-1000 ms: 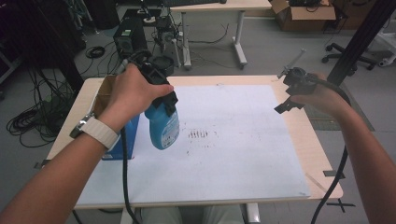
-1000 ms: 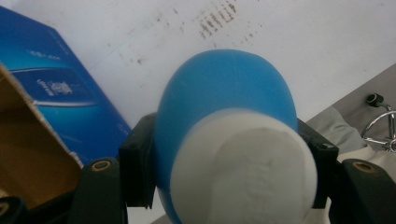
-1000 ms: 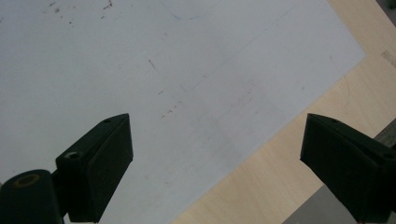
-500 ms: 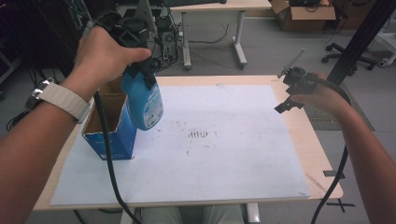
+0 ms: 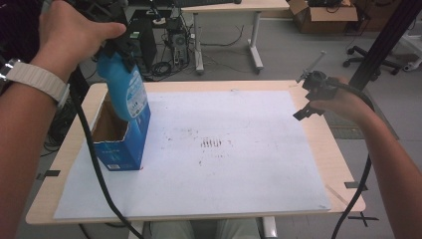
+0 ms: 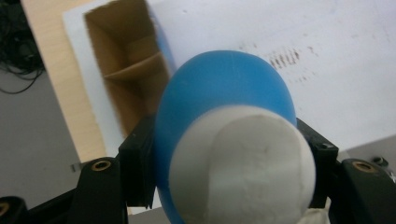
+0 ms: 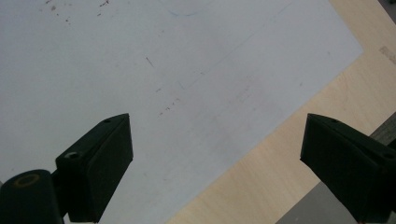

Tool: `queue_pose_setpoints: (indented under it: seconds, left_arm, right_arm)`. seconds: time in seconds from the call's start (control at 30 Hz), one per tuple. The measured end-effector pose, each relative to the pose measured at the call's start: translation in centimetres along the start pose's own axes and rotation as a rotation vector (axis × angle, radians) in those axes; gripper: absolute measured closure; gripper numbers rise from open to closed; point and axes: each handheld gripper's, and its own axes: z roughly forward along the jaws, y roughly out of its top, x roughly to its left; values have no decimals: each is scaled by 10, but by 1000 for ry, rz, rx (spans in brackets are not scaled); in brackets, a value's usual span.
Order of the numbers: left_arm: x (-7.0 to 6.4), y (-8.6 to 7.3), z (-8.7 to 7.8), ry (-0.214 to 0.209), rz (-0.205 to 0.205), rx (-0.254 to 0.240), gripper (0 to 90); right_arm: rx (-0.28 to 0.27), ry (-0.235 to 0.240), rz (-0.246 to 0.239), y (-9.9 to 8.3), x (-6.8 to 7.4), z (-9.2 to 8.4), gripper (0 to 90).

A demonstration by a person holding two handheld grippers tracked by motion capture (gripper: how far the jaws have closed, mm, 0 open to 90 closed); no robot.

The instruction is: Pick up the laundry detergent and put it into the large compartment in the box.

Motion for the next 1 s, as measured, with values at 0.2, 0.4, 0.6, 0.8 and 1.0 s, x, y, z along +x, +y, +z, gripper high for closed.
queue_pose_setpoints:
  seconds: [0.2, 0.4, 0.6, 0.8, 1.0]
  left_arm:
    - [23, 1, 4, 43, -63, -16, 374]
    - [43, -1, 21, 94, -135, -35, 374]
    - [51, -2, 35, 94, -157, -31, 374]
    - [59, -5, 54, 89, -168, -31, 374]
    - [64, -8, 75, 104, -167, -29, 374]
  right_arm:
    - [7, 3, -2, 2, 0, 3, 92]
    - [11, 2, 3, 1, -2, 4, 92]
    - [14, 2, 8, 0, -2, 4, 92]
    - [19, 4, 11, 0, -2, 7, 92]
    - [25, 6, 15, -1, -1, 9, 92]
